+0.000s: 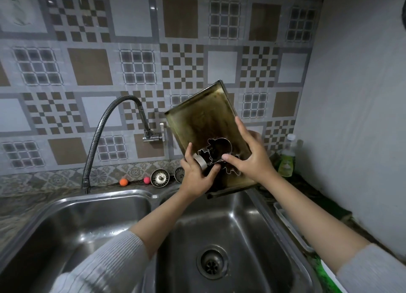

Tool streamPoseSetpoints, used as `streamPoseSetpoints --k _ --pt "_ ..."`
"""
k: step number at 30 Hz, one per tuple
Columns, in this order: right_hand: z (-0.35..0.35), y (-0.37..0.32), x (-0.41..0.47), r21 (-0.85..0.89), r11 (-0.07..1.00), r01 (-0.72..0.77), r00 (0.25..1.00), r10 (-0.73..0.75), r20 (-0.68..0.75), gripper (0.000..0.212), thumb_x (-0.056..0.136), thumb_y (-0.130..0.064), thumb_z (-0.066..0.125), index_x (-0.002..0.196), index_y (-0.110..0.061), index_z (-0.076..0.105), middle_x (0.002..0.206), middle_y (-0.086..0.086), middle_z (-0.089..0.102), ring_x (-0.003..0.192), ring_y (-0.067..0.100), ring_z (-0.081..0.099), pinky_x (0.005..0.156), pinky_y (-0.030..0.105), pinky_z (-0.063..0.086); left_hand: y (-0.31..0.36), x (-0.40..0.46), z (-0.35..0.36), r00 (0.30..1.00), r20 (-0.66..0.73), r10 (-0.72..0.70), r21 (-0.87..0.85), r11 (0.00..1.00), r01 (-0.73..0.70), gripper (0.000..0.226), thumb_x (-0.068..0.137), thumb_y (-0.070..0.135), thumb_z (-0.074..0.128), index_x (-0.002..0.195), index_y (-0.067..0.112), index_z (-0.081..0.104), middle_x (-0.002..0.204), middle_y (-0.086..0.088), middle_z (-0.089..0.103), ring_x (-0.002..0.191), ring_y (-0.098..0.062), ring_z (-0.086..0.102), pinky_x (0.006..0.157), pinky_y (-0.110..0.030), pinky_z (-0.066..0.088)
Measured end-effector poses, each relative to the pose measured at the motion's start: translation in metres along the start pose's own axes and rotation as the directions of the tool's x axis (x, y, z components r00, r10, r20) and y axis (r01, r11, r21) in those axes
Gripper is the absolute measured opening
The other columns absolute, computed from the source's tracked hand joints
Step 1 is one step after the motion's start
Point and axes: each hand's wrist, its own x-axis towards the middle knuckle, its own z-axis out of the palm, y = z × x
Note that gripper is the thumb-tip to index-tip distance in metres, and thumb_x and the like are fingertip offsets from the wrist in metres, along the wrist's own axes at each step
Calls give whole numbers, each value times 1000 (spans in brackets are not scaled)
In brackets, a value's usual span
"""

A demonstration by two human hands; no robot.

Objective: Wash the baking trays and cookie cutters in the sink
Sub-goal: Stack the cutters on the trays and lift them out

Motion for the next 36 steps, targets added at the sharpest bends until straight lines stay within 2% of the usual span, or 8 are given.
streamPoseSetpoints --k 3,5,11,17,20,24,28,36 --pt "14 8 -18 185 971 -149 987 157 -27 97 75 -29 78 147 -46 15 146 -16 29 134 0 23 105 20 23 2 -8 -18 987 119 -110 142 986 92 104 81 55 63 149 30 -11 142 -22 15 139 -35 23 113 -37 21" --pt "25 11 -33 300 920 -254 962 272 -21 96 77 -25 77 148 -44 15 148 -21 22 134 -1 19 105 25 21 0 -13 -27 950 213 -228 274 947 166 104 80 60 61 149 33 -12 145 -26 12 136 -43 30 113 -39 24" --pt "67 25 -88 546 635 -546 796 597 102 95 75 -24 79 146 -46 19 151 -9 32 134 12 35 107 34 33 -16 -45 -45 844 318 -432 508 829 233 102 76 71 57 149 39 -7 151 -28 6 134 -46 35 111 -45 30" --pt "105 8 -133 592 406 -696 632 738 237 105 63 -33 84 144 -48 20 151 1 35 134 24 39 105 52 38 -37 -93 -71 790 311 -529 617 745 255 101 73 79 51 148 42 -6 152 -26 12 131 -42 41 106 -42 37" --pt "125 -11 -145 561 385 -733 598 758 261 116 49 -44 88 143 -50 20 155 0 26 137 26 33 108 55 33 -43 -114 -93 791 283 -542 640 721 265 100 73 80 50 149 42 -3 149 -24 21 128 -42 44 104 -41 39" --pt "165 -54 -158 573 378 -728 607 743 282 103 67 -23 82 148 -40 20 151 0 33 135 22 37 109 44 34 -58 -149 -146 783 252 -569 625 713 317 100 72 80 50 149 41 -1 149 -23 24 130 -40 44 106 -40 39" --pt "222 -109 -173 593 311 -743 587 728 354 100 71 -17 81 148 -38 21 144 2 45 121 21 50 101 49 44 -76 -188 -219 774 210 -597 636 685 355 102 72 82 48 150 40 -1 150 -25 24 131 -39 42 108 -40 37" --pt "357 -220 -190 576 268 -772 594 625 507 113 57 -30 89 145 -45 19 150 -4 36 129 21 46 105 53 40 -117 -254 -381 776 68 -627 662 610 435 99 71 82 48 149 43 0 148 -23 26 126 -39 47 102 -42 41"
